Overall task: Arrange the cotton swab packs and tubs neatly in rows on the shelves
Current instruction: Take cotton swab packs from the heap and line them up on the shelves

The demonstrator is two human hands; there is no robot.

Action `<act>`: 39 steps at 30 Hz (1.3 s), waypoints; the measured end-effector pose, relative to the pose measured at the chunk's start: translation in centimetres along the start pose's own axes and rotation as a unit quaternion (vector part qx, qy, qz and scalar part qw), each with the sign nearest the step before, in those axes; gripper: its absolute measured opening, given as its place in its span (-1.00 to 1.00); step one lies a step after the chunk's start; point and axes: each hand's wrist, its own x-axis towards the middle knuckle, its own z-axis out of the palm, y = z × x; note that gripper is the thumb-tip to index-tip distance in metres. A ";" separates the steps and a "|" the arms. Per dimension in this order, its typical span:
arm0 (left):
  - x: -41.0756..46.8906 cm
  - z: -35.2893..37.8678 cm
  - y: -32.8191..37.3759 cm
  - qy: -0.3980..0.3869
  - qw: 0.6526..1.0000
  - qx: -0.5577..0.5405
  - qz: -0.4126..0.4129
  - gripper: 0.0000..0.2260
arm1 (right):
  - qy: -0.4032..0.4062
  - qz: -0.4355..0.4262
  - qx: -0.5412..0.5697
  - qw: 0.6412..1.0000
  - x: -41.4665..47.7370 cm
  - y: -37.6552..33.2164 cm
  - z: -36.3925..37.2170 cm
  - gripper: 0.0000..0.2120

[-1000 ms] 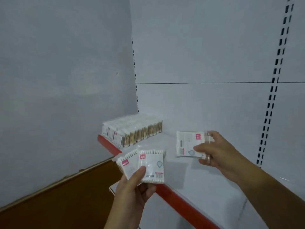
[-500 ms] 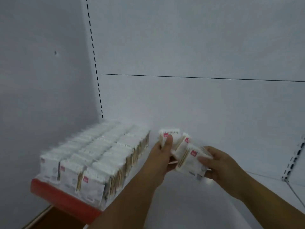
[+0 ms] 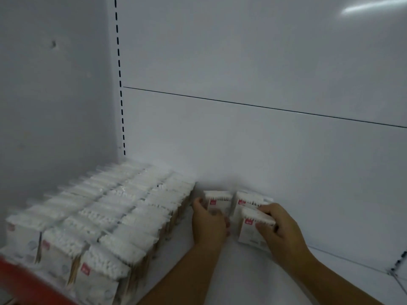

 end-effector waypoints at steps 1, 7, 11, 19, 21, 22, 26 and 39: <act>-0.2 -0.1 -0.4 0.011 0.999 0.033 0.040 -0.60 | 0.002 -0.015 -0.008 1.000 0.3 -0.1 0.5 -0.88; -0.9 -0.5 -0.5 0.013 0.977 0.163 0.133 -0.33 | 0.050 -0.075 0.004 0.996 0.5 1.0 2.2 -0.86; -0.2 -0.6 -0.8 0.019 0.973 0.164 0.161 -0.28 | 0.047 -0.080 -0.004 0.996 0.7 1.5 2.6 -0.77; -0.2 -1.1 -0.7 0.024 0.960 0.206 0.185 -0.36 | 0.045 -0.072 0.017 0.996 1.3 1.8 2.5 -0.72; 0.0 -1.1 -0.6 0.008 0.963 0.204 0.177 -0.36 | 0.029 -0.052 0.023 0.998 1.3 2.3 2.6 -0.72; 0.1 -1.1 -0.6 -0.004 0.965 0.201 0.171 -0.36 | 0.024 -0.047 0.016 0.998 1.4 2.6 2.7 -0.65; 0.3 -1.0 -0.5 -0.007 0.963 0.209 0.168 -0.52 | 0.038 -0.069 0.017 0.997 1.6 2.7 2.9 -0.72; -1.0 -1.0 -0.8 -0.178 0.890 0.373 0.194 -0.69 | 0.216 0.014 0.063 0.974 1.5 2.6 1.5 -0.71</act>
